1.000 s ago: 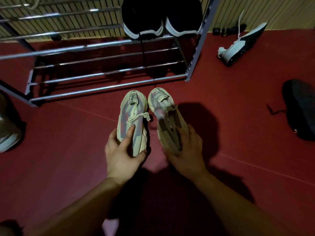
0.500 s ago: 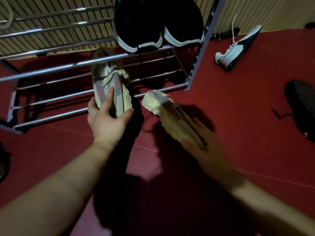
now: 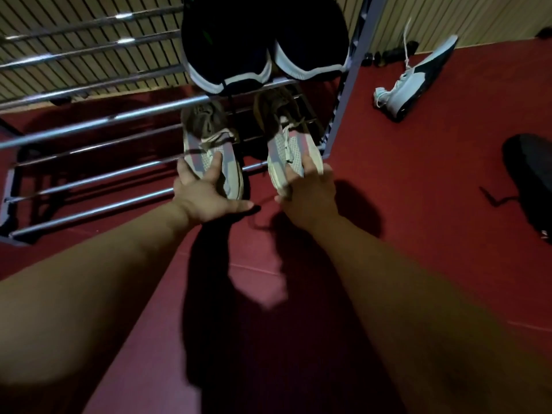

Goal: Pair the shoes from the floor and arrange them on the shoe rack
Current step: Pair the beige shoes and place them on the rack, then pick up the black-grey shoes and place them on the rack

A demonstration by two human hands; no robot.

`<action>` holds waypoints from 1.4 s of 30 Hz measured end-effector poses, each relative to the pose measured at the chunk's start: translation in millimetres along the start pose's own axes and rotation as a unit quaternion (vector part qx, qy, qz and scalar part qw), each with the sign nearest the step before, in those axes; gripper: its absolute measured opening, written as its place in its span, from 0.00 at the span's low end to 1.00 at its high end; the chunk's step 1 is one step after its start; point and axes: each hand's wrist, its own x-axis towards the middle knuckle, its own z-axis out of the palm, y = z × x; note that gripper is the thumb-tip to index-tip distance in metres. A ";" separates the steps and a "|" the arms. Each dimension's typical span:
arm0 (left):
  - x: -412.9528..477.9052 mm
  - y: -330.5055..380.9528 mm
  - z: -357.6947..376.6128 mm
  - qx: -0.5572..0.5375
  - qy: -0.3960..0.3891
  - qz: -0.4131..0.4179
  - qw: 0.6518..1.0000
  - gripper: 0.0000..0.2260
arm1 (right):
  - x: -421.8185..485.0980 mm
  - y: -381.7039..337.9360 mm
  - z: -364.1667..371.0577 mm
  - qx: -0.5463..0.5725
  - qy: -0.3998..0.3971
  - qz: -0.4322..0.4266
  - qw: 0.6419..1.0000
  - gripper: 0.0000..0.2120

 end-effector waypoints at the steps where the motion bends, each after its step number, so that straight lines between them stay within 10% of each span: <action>1: -0.6 -5.5 -1.9 -0.003 -0.015 0.014 1.000 0.54 | 2.0 2.2 9.7 -0.014 0.006 -0.002 1.000 0.31; 10: 13.0 -25.0 1.6 -0.036 0.017 0.154 0.987 0.54 | 38.5 5.2 -17.8 -0.047 0.099 -0.011 0.994 0.25; 16: 50.2 28.5 4.7 0.005 0.045 0.158 0.986 0.41 | 49.0 7.7 -17.4 0.057 0.129 -0.030 0.990 0.23; 23: 69.5 34.7 1.3 0.075 -0.007 0.130 0.989 0.49 | 25.3 40.6 -4.7 0.080 0.105 -0.132 0.982 0.25; 26: 54.1 54.8 18.7 0.124 0.075 0.085 0.986 0.38 | 4.2 64.7 -9.7 0.051 0.085 -0.118 0.988 0.26; 30: -2.0 85.2 72.1 0.050 0.205 0.246 0.946 0.41 | -25.1 107.9 -16.6 0.007 0.074 -0.072 0.995 0.25; 33: -35.4 106.0 118.5 0.151 0.111 0.281 0.941 0.40 | -49.9 138.4 -20.4 -0.030 0.061 0.023 0.997 0.27; 37: -54.0 140.7 163.6 0.180 -0.121 0.118 0.969 0.43 | -79.9 188.7 -39.8 -0.024 0.065 0.216 0.974 0.32; 42: -73.6 188.9 191.6 0.158 -0.206 0.075 0.963 0.58 | -108.6 266.6 -70.2 -0.027 0.050 0.399 0.915 0.41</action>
